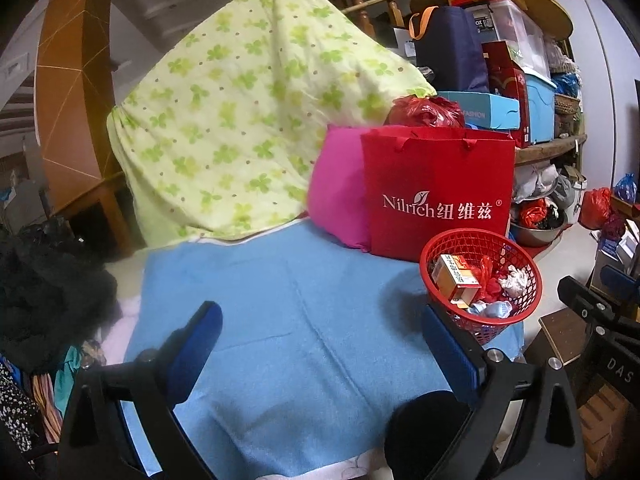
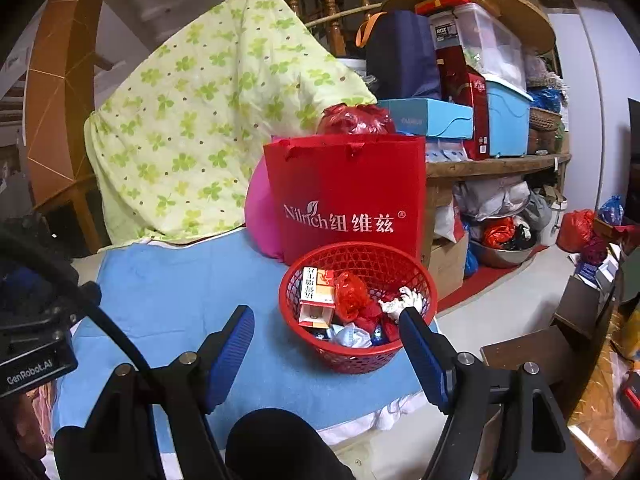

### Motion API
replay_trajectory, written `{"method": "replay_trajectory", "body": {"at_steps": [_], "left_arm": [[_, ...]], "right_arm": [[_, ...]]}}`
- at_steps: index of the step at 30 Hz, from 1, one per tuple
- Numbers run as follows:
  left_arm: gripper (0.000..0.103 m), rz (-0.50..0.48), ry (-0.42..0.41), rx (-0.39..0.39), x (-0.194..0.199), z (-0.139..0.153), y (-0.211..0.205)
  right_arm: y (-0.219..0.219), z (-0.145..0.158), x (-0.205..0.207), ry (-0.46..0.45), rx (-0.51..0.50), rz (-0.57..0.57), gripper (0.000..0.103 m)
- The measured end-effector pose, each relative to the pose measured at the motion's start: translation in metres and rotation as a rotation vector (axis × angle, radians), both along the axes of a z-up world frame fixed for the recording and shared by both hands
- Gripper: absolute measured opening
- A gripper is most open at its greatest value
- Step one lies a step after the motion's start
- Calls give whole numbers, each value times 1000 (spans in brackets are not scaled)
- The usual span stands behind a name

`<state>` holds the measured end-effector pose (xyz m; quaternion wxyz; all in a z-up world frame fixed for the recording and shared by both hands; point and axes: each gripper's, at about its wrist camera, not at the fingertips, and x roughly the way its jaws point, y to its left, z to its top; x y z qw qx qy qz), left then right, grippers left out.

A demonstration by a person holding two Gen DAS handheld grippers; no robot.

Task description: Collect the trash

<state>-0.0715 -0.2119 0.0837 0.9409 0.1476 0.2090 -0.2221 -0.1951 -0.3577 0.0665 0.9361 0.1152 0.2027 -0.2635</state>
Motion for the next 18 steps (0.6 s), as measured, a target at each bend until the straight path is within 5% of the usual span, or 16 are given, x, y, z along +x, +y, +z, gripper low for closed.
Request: {"method": "replay_trajectory", "body": {"at_steps": [18], "left_arm": [[99,52,-36,40,-2,0,4]], "right_arm": [[-2,0,4,6,4,2,78]]}}
